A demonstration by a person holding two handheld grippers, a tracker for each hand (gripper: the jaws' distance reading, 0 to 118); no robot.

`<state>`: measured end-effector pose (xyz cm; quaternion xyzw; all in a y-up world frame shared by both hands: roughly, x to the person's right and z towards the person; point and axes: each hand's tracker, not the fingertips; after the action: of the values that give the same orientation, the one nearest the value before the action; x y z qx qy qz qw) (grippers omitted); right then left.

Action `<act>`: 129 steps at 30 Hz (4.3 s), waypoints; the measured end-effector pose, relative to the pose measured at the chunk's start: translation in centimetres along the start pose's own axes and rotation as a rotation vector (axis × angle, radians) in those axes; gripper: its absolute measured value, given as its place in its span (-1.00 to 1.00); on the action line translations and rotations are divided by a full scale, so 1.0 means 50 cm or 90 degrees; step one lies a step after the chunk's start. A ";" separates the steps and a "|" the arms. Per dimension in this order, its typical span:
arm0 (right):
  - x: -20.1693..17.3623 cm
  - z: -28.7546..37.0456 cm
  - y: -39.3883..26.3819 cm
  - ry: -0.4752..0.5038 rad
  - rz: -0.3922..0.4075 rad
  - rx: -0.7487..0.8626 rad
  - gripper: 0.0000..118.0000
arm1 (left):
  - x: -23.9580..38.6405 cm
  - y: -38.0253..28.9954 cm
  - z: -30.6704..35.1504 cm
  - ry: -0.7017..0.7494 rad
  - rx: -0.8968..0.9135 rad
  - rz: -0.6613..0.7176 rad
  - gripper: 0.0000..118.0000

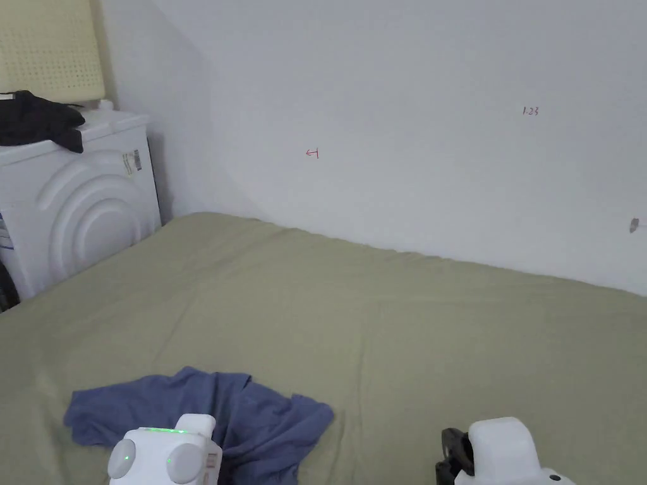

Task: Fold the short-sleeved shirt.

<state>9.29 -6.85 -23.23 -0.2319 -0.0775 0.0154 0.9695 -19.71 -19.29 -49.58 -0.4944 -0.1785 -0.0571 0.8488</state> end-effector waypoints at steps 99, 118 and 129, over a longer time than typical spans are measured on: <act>0.641 0.050 -0.296 -0.221 -0.213 -0.214 -0.24 | 0.445 -0.021 0.010 -0.105 0.054 -0.184 -0.98; 0.746 -0.171 -0.282 -0.252 -0.443 -0.430 -0.05 | 0.463 -0.012 -0.015 -0.096 0.044 -0.174 -0.98; 0.701 -0.052 -0.205 -0.231 -0.455 -0.296 -0.89 | 0.425 0.005 0.000 -0.114 0.062 -0.121 -1.00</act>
<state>44.26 -14.87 -15.85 -0.3954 -0.3225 -0.2970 0.8071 0.13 -17.45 -42.14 -0.4363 -0.3021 -0.0840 0.8434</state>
